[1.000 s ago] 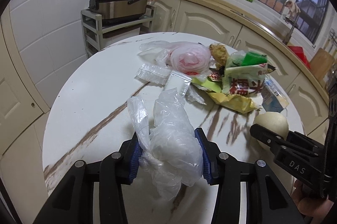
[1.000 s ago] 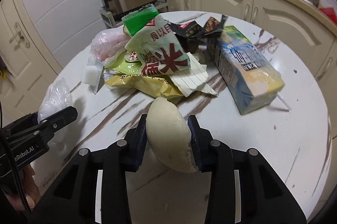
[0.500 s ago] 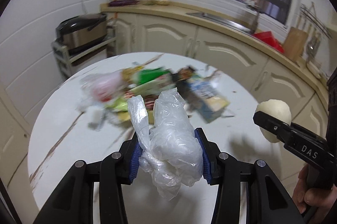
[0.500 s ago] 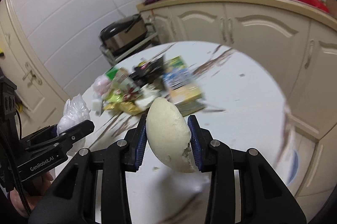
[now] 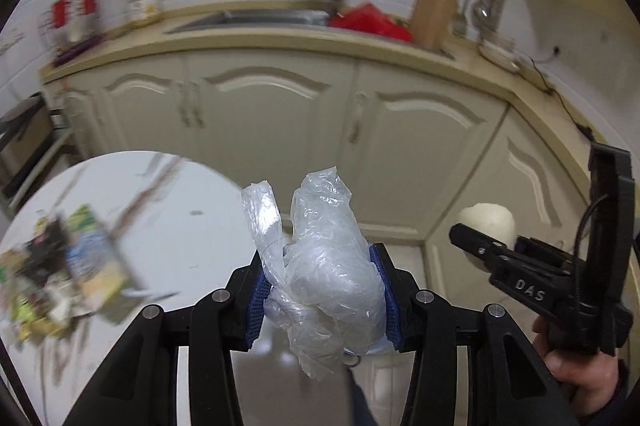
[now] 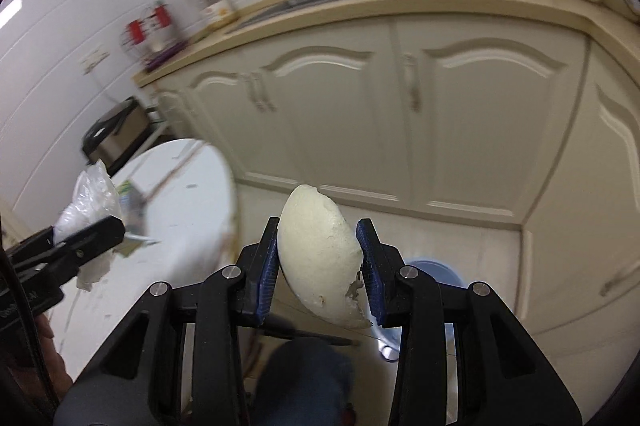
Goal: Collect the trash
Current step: 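Carry bun and plastic bag to the blue bin and open both tools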
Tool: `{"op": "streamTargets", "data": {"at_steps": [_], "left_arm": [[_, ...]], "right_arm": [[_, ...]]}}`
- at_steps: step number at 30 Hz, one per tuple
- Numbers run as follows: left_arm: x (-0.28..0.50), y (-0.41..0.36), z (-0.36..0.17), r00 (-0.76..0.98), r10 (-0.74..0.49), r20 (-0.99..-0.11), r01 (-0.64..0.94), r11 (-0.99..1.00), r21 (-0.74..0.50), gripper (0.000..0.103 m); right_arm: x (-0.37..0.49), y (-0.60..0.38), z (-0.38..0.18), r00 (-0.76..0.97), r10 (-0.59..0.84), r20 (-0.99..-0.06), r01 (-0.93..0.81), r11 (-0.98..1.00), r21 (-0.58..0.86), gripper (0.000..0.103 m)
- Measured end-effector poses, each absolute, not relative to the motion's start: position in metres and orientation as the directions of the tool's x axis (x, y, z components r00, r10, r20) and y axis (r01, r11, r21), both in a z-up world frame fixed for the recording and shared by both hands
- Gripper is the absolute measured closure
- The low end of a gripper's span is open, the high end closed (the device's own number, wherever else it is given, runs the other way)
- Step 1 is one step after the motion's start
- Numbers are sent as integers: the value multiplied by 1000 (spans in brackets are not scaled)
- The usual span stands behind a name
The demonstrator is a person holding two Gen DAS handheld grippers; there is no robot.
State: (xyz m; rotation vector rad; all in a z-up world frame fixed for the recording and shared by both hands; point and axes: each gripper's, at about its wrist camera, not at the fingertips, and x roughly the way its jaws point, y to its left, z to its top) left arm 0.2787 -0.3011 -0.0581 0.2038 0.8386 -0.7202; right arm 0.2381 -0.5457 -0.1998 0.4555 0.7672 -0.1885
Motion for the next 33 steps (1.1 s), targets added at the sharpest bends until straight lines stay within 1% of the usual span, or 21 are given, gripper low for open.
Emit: {"op": "streamTargets", "data": {"at_steps": [3,6,12,17,22,24,26,27,28,30,31,32,33], "left_arm": [[301,-344,-84,371,-505,-780,696,707,-126,60],[324,-384,-110,305,-487,-819,723,678,-134,60],[386,-475,-178,163,-403,-901,750,644,-153,60],[424,-518,-227,82,-318,-945,738,656,-157,59],[449,-552,-255,27,-253,-967,739,656,-151,58],[460,-563,-264,12,-232,-973,739,658,-148,56],[461,-569,-267,13,-216,-976,735,664,-138,47],[466,-573,-269,20,-209,-978,733,668,-128,45],[469,-580,-271,25,-205,-978,732,670,-122,42],[472,-585,-273,36,-193,-981,730,675,-106,38],[477,-588,-275,44,-184,-982,728,679,-95,36],[481,-590,-276,48,-177,-983,725,683,-87,34],[487,-593,-279,53,-168,-984,722,688,-79,34]], "right_arm": [[235,-588,-226,669,-30,-743,396,859,323,68],[242,-618,-256,631,-26,-776,443,833,333,68],[260,-662,-327,562,52,-826,502,772,390,68],[270,-681,-386,502,120,-856,548,722,422,68],[273,-688,-426,464,167,-870,581,684,441,67],[270,-694,-436,454,174,-874,593,673,442,66],[267,-699,-442,447,174,-878,607,662,440,64],[266,-702,-444,448,175,-877,611,656,443,60],[265,-704,-446,451,176,-875,614,651,447,54],[264,-708,-448,452,170,-876,621,645,446,46],[263,-710,-449,449,163,-879,626,644,440,40],[262,-712,-450,448,159,-880,631,641,437,36],[261,-714,-451,451,159,-878,633,637,440,27]]}}
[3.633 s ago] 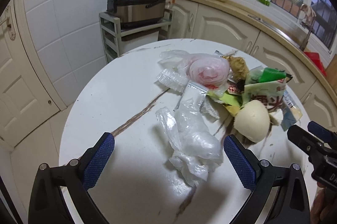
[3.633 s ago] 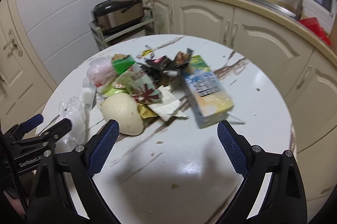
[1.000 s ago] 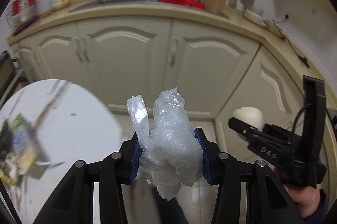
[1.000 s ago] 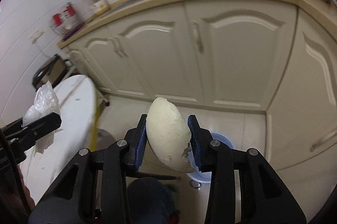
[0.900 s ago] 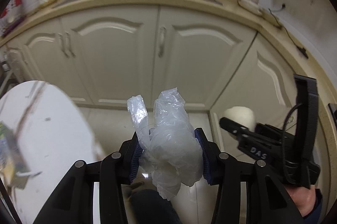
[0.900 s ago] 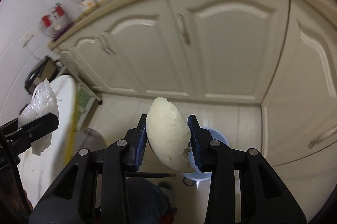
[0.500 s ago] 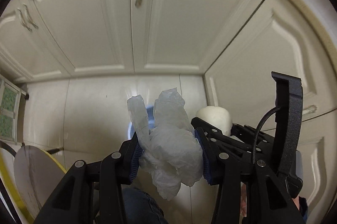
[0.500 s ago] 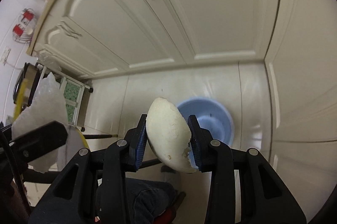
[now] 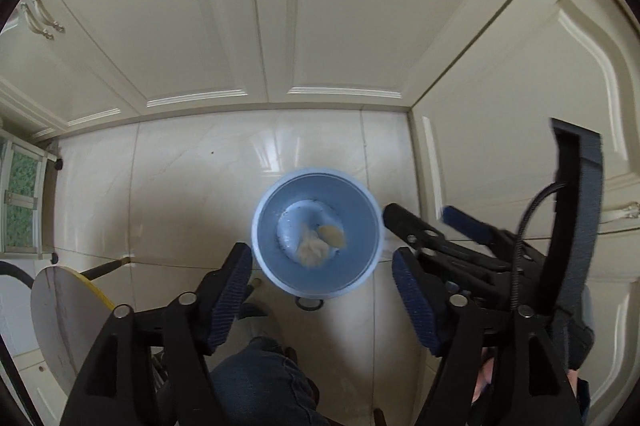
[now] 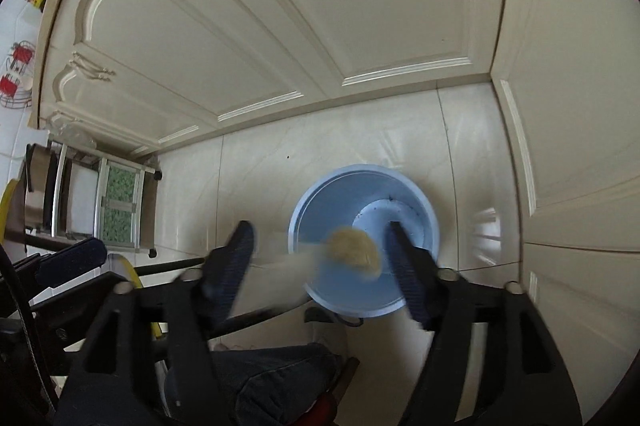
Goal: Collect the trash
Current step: 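Carry bun and plastic bag to the blue bin and open both tools, then move both open tools back over the table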
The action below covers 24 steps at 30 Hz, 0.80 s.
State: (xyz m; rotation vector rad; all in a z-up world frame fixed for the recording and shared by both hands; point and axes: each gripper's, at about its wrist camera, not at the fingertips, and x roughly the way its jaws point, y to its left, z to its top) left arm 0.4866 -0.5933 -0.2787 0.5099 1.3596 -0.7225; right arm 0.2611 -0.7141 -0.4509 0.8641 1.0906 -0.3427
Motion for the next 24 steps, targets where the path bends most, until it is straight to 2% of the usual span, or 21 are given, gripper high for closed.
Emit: {"op": "streamTargets", "data": {"at_steps": [1,4,11,16,24], "left_arm": [[481,-590,-277,56,-170,-984,720,689,-78,32],[482,-592,-273,92,-165,-982,722,690,-48,31],[465,-577,-241,211,-192,-958,728,685,23,31],[438,-521,-205,262,-263,-929,723,691,8,31],[429,-439,-131,359,-397,-845,689,724,-48,30]], "right_arm": [[259,-716,-451,455,157,-876,636,631,444,14],[256,-718,-447,440,122,-890,666,620,414,0],[241,-722,-427,440,87,-894,698,593,402,0],[229,-718,-397,476,57,-878,696,586,415,0],[217,-689,-315,572,-21,-820,649,623,437,0]]}}
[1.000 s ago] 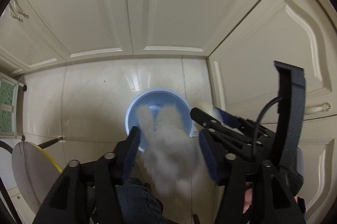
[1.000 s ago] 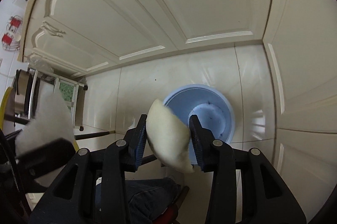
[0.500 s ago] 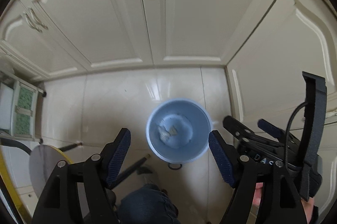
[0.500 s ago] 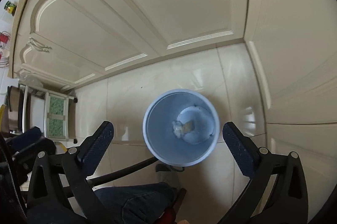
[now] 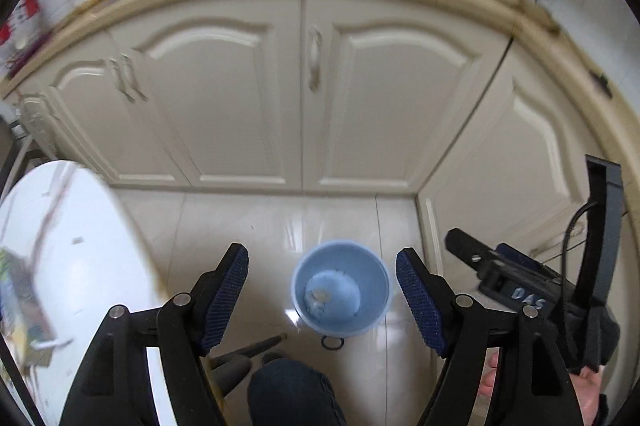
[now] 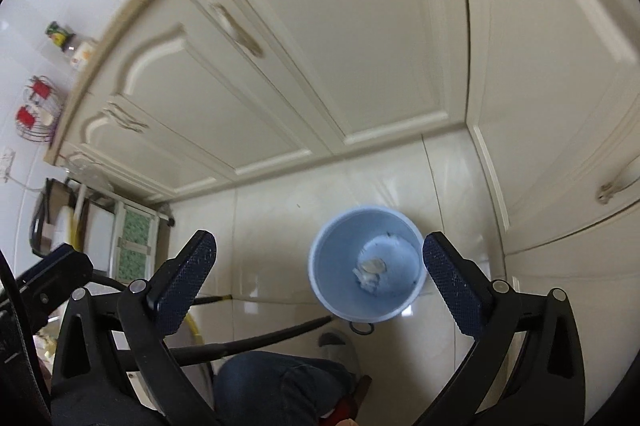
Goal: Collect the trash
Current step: 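Move both open tools back over the table, then grasp the milk carton with the right tool while the left tool grasps the white sachet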
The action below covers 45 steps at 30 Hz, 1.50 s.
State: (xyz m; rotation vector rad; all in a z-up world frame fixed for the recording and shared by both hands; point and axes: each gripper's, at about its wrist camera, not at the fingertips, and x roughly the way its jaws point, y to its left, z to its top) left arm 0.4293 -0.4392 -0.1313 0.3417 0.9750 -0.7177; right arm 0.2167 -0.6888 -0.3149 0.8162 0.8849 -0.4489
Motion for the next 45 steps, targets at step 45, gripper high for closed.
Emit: {"op": "streamTargets", "data": {"at_steps": [45], "left_arm": [[214,-2,-105,750,-55,-659,11,997,-71,1]], "right_arm": [[322,-276,-118,748,104,-655,-7,989,149,0]]}}
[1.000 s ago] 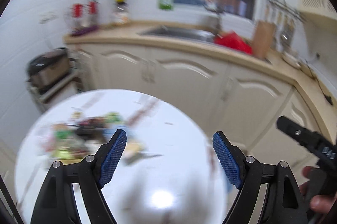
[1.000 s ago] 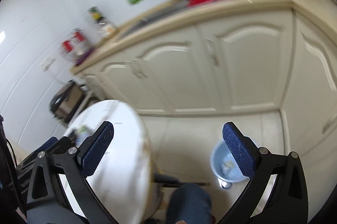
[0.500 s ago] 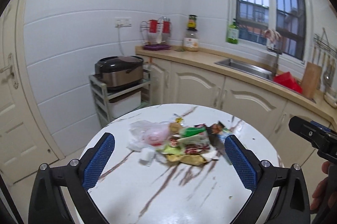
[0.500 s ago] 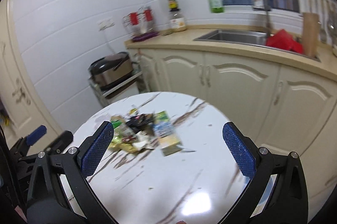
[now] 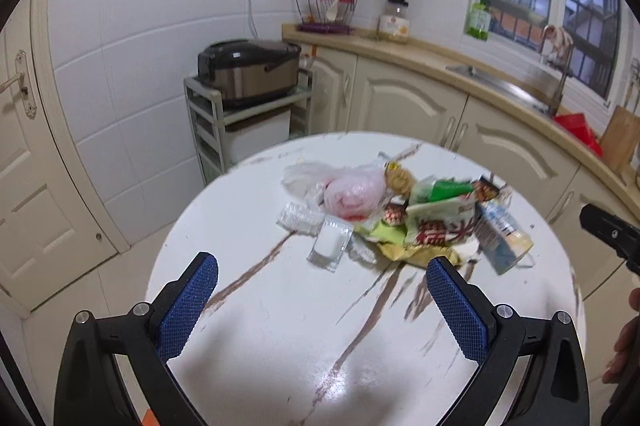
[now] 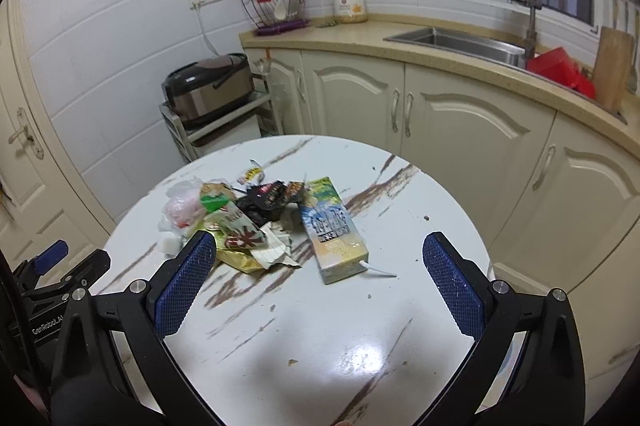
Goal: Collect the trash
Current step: 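Grasp the milk carton with the right tool while the left tool grasps the white sachet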
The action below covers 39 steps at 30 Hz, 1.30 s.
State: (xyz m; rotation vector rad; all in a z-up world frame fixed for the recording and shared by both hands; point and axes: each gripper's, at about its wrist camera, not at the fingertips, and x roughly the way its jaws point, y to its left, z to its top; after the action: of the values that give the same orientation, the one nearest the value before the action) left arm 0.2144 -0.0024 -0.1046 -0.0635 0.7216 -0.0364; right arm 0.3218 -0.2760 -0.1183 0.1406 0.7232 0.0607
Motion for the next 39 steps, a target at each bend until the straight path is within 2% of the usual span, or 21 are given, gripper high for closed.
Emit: {"op": "streamTargets", "data": {"at_steps": [8,13,18,21,23,24,25,27,28,29,30,39], "left_arm": [[270,7,-123,656,-38,-753,-14,998,-63,2],[345,14,-122,614,-42,-788,2,999,-51,3],[377,16,-139,570,-78,-818,19,997,-81,16],[388,19,-140,572,-90,-815,37,996,-84,20],[392,20,-143,577,-105,-810,48,994,-94,30],[396,21,-143,579,-114,-807,55,993,-100,33],[397,21,-145,580,-120,-806,61,993,-104,40],[401,23,-145,578,-149,-802,85,989,-122,54],[400,24,-146,576,-159,-802,91,987,-131,66],[401,25,-147,574,-167,-801,95,986,-138,73],[401,27,-147,574,-174,-800,97,985,-144,74],[384,43,-147,589,-204,-782,106,979,-175,77]], "right_arm": [[367,-289,-167,656,56,-753,35,994,104,0],[396,-286,-196,600,69,-797,14,995,97,0],[415,-280,-217,560,78,-825,-13,996,86,0],[425,-277,-226,543,79,-836,-28,997,77,0],[431,-276,-229,537,85,-839,-38,996,77,0],[433,-275,-230,535,85,-841,-41,996,75,5],[435,-274,-232,531,86,-843,-45,996,74,14],[438,-272,-236,522,90,-848,-53,996,72,34],[439,-270,-237,519,85,-851,-60,996,63,40],[439,-268,-237,525,71,-848,-66,997,43,46],[438,-266,-237,529,71,-846,-75,996,37,55],[419,-276,-234,535,130,-835,-73,992,107,58]]}}
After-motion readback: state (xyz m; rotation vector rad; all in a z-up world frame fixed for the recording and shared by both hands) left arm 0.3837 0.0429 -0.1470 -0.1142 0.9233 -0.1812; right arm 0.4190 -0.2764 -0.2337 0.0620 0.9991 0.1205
